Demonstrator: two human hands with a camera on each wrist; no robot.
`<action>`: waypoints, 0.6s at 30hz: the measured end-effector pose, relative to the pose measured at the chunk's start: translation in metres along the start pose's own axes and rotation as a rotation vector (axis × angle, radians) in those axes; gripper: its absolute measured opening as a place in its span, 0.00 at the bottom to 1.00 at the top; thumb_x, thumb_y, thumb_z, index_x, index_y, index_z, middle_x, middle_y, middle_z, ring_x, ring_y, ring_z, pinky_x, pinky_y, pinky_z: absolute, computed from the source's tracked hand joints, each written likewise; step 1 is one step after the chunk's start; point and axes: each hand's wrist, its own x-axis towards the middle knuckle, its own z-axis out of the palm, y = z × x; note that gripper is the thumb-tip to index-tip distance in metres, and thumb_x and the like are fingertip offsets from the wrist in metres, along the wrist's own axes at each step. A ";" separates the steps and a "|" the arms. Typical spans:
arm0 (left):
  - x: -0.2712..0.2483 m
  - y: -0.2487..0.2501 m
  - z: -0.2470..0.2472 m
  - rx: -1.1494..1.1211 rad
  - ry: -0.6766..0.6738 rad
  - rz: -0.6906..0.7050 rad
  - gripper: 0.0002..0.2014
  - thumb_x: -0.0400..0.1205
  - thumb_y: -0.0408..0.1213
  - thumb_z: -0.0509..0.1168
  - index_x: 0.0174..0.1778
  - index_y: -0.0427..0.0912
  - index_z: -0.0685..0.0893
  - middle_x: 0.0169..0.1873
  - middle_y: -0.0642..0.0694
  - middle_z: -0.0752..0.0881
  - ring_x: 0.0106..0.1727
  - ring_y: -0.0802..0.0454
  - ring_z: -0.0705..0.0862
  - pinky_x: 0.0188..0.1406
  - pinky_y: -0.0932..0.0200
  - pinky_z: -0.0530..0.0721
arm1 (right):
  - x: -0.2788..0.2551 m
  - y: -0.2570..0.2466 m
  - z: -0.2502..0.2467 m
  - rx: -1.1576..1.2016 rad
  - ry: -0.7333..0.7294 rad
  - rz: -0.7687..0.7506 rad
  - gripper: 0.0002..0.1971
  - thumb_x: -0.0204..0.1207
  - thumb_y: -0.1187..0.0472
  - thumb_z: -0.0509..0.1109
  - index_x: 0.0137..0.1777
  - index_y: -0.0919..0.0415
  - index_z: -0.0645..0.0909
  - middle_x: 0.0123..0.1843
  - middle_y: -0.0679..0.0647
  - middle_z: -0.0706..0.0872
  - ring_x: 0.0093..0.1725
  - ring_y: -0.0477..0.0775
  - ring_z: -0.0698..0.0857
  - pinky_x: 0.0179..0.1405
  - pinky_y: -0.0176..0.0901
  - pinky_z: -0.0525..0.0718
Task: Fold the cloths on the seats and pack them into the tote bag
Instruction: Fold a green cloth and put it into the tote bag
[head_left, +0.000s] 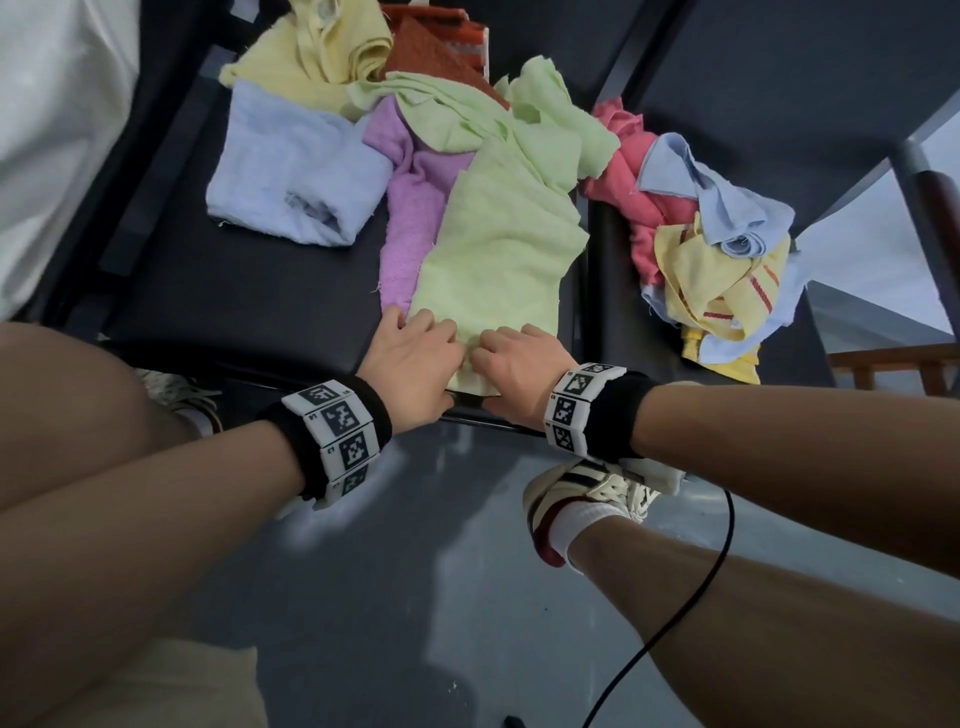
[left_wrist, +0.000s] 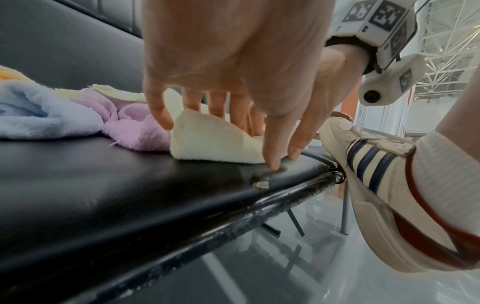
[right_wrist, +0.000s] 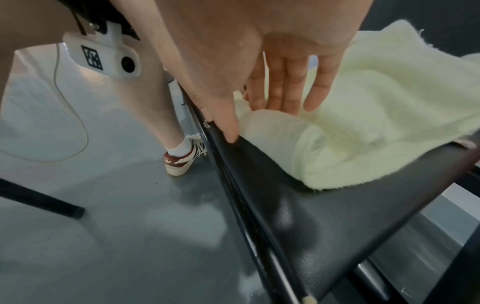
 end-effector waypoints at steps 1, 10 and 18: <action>0.000 0.000 0.000 0.004 -0.003 0.000 0.18 0.77 0.52 0.68 0.61 0.50 0.81 0.58 0.52 0.78 0.63 0.48 0.75 0.64 0.46 0.67 | 0.001 0.000 0.000 0.005 -0.009 0.012 0.19 0.77 0.58 0.68 0.69 0.58 0.77 0.64 0.54 0.80 0.62 0.58 0.79 0.55 0.47 0.71; -0.004 0.002 0.001 0.004 -0.011 -0.010 0.18 0.75 0.44 0.70 0.61 0.48 0.79 0.57 0.49 0.77 0.62 0.45 0.75 0.61 0.46 0.68 | 0.006 0.000 -0.004 0.272 -0.112 0.103 0.14 0.75 0.58 0.66 0.60 0.55 0.83 0.57 0.54 0.84 0.54 0.61 0.83 0.51 0.49 0.81; -0.002 -0.001 0.000 -0.023 0.043 0.024 0.14 0.81 0.49 0.64 0.57 0.47 0.86 0.56 0.50 0.79 0.63 0.45 0.74 0.60 0.47 0.68 | -0.001 0.001 0.009 0.220 0.040 0.061 0.20 0.71 0.56 0.71 0.63 0.62 0.85 0.54 0.58 0.79 0.53 0.61 0.78 0.51 0.57 0.81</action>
